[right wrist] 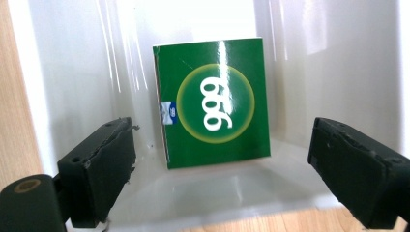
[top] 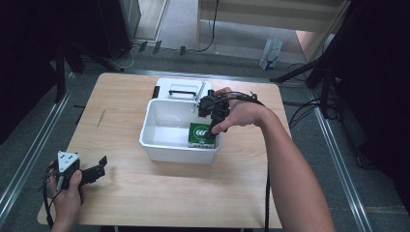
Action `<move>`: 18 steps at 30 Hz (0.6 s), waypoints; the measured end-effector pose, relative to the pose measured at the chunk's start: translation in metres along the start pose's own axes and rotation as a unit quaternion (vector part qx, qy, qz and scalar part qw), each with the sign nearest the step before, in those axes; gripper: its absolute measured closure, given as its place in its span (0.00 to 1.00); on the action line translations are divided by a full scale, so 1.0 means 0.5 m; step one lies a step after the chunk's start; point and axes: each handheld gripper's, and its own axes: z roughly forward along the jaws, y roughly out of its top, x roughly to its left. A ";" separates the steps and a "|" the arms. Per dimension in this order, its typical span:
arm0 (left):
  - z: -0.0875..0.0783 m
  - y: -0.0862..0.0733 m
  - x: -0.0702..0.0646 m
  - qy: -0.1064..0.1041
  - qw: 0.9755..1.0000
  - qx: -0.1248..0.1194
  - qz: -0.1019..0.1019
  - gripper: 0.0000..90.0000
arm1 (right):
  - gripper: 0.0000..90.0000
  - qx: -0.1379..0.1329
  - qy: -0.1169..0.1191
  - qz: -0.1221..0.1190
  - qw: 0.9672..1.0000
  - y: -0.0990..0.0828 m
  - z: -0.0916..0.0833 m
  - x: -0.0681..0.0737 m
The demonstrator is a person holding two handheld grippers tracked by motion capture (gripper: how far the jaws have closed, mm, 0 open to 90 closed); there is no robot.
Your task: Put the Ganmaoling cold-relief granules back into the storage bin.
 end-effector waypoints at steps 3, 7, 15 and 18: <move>0.000 0.000 0.000 0.000 1.000 0.001 0.000 0.04 | 0.10 -0.006 -0.006 0.001 1.000 -0.007 -0.018 0.002; 0.000 0.000 0.000 0.001 1.000 0.001 0.000 0.04 | 0.07 -0.015 -0.008 0.007 1.000 -0.019 -0.039 0.006; 0.000 0.000 0.000 0.001 1.000 0.001 -0.001 0.04 | 0.05 -0.012 -0.018 0.015 1.000 -0.054 -0.063 0.007; 0.001 0.000 0.000 0.002 1.000 0.001 -0.002 0.04 | 0.04 -0.010 -0.023 0.024 0.999 -0.069 -0.071 0.007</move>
